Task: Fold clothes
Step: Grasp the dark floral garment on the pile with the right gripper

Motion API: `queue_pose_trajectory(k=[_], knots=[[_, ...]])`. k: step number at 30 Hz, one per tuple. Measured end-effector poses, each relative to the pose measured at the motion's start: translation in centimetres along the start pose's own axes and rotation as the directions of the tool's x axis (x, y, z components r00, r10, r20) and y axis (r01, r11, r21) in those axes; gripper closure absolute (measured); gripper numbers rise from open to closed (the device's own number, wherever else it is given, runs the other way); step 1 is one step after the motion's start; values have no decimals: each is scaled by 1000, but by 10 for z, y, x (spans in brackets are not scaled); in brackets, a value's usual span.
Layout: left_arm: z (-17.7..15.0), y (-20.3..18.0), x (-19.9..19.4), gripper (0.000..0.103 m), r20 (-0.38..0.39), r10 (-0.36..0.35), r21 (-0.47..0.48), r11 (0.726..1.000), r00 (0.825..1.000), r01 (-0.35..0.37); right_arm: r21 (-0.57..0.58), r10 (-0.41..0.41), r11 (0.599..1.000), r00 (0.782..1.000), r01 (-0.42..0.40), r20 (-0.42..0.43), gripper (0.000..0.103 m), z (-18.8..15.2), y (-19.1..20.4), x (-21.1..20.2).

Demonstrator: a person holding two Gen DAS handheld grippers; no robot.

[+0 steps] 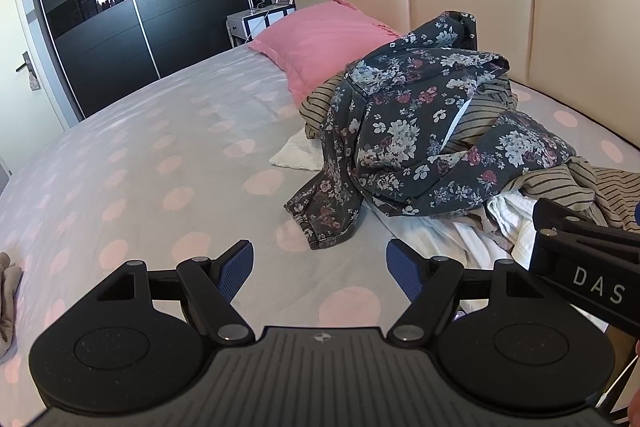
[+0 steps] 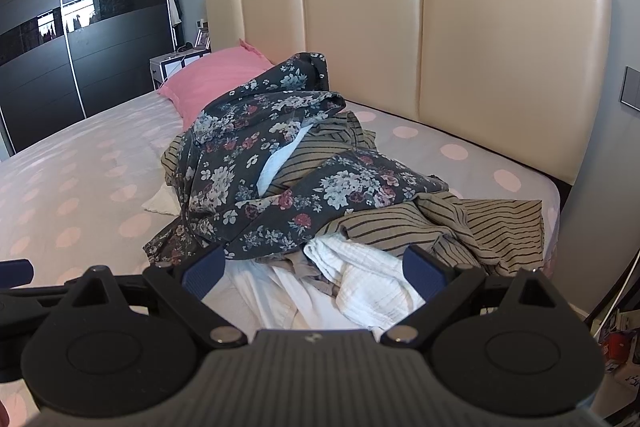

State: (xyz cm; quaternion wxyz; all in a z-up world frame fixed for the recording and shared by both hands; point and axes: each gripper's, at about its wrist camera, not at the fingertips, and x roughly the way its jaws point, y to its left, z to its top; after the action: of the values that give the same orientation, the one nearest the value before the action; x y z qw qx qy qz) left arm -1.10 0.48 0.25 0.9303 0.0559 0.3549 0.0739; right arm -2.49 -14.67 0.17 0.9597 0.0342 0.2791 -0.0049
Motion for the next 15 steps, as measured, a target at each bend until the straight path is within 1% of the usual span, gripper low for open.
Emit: queue_pose_trajectory(k=[5, 10, 15], knots=[[-2, 3, 0, 31, 4, 4, -7, 1000, 1000, -4, -2, 9, 1000, 1000, -9, 4, 6, -1, 0, 0], [-3, 6, -1, 31, 10, 7, -19, 1000, 1000, -7, -6, 43, 999, 998, -43, 42, 6, -4, 3, -2], [-4, 14, 0, 31, 20, -9, -27, 1000, 1000, 9, 21, 77, 997, 995, -79, 68, 6, -6, 4, -4]])
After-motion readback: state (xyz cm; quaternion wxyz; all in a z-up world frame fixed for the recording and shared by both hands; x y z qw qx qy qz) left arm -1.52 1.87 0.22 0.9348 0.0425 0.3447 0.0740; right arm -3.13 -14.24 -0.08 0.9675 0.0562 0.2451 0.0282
